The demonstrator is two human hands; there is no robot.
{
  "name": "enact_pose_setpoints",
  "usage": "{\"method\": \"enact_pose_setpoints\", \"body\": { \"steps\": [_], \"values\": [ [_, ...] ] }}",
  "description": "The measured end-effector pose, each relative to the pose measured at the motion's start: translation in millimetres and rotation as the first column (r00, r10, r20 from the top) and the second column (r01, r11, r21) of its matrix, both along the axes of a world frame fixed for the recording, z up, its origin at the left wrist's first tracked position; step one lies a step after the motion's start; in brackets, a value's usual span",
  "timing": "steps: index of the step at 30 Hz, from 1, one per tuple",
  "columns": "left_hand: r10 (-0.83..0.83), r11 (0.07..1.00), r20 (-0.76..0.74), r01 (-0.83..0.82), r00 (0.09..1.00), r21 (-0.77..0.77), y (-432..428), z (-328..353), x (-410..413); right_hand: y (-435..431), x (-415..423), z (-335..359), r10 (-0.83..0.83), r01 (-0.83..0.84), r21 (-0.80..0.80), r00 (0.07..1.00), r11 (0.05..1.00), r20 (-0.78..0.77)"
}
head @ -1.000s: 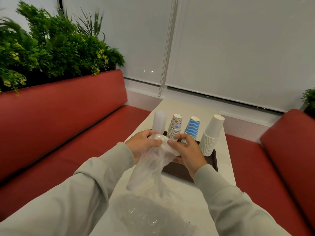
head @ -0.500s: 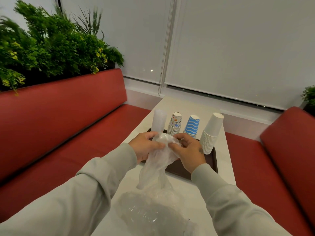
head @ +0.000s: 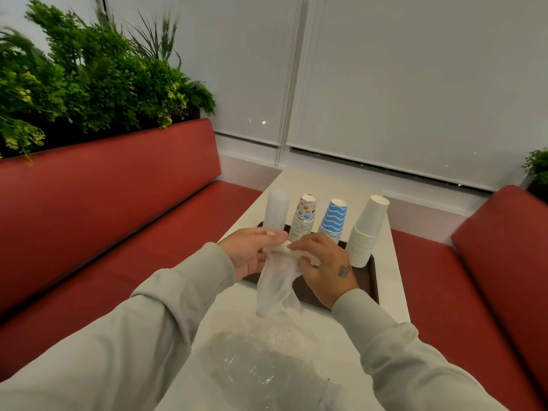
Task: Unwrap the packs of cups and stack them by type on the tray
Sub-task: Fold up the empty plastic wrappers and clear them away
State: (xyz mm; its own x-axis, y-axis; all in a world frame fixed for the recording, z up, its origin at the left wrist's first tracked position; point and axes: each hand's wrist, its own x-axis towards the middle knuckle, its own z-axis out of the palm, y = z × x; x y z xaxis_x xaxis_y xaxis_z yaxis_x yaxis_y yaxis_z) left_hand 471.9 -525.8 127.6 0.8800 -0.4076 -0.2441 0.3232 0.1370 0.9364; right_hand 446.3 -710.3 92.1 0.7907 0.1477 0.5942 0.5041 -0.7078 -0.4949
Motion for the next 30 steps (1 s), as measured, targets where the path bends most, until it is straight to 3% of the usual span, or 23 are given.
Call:
{"method": "enact_pose_setpoints", "body": {
  "steps": [2, 4, 7, 13, 18, 23, 27, 30],
  "values": [
    [0.012, 1.0, 0.02, -0.012, 1.0, 0.018, 3, -3, 1, 1, -4, 3, 0.049, -0.031, 0.129, 0.989, 0.991, -0.137],
    [0.017, 0.999, 0.04, -0.018, 0.999, 0.029, 5, -5, 2, 2, -4, 7, 0.134, -0.009, 0.353, 0.934, 0.936, -0.331],
    [0.031, 0.998, 0.064, -0.034, 0.997, 0.049, 4, -4, 0, 2, -2, 11, 0.203, 0.078, 0.54, 0.874, 0.838, -0.442],
    [0.055, 0.996, 0.071, -0.059, 0.996, 0.062, 1, -4, -4, 3, 1, 12, 0.345, 0.093, 0.619, 0.762, 0.78, -0.548],
    [-0.045, 0.995, 0.016, 0.044, 0.999, 0.087, 1, -7, -8, 5, 0, 9, 0.281, 0.094, 0.614, 0.828, 0.784, -0.486],
    [-0.087, 0.994, 0.003, 0.087, 0.996, 0.067, 3, -12, -8, 7, -1, 9, 0.103, 0.076, 0.415, 0.914, 0.907, -0.393],
    [-0.081, 0.995, -0.019, 0.082, 0.997, 0.049, 4, -9, -8, 7, -5, 4, -0.003, 0.035, 0.147, 0.978, 0.989, -0.206],
    [-0.069, 0.997, -0.049, 0.068, 0.996, -0.025, 5, -7, -7, 7, -7, -1, 0.003, -0.004, -0.049, 1.0, 0.999, -0.024]
  ]
}}
